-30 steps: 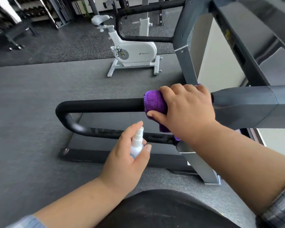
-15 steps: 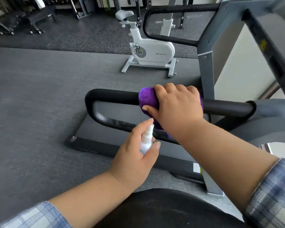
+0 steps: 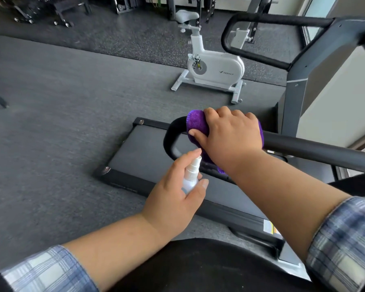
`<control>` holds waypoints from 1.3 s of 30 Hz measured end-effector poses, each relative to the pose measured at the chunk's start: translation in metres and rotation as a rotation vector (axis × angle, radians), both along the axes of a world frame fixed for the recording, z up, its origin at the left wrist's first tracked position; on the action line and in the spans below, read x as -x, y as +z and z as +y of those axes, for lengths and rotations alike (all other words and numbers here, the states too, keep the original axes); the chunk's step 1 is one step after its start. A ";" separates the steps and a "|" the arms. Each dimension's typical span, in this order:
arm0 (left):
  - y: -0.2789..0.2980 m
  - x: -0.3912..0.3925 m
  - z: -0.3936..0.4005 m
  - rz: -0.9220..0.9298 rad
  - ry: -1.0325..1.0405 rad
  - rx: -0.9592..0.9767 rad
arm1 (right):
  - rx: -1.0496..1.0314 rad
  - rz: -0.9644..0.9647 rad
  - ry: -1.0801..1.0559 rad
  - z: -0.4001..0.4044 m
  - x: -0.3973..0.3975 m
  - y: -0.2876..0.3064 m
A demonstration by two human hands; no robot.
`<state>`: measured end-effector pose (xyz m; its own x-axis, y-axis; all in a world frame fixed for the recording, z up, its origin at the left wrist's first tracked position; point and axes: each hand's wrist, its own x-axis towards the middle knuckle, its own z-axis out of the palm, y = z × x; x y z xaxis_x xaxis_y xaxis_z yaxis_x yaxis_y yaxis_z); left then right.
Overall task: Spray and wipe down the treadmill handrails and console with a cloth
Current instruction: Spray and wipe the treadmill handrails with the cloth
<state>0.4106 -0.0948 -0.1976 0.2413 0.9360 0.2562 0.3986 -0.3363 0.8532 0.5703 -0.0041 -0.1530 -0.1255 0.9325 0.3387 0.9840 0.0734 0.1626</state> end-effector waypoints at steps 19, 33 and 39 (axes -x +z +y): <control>-0.012 0.111 0.034 -0.001 -0.058 -0.058 | -0.005 -0.369 0.190 0.037 0.110 -0.044; 0.013 0.111 0.055 0.025 -0.060 -0.196 | -0.061 0.122 0.334 -0.020 0.114 -0.080; 0.043 0.056 0.060 -0.103 -0.145 -0.205 | -0.317 0.335 0.163 -0.063 0.039 -0.052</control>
<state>0.3543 -0.0352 -0.1543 0.3319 0.8195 0.4672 0.2481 -0.5537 0.7949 0.5314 -0.0674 -0.2045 -0.0970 0.7541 0.6496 0.9657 0.2291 -0.1218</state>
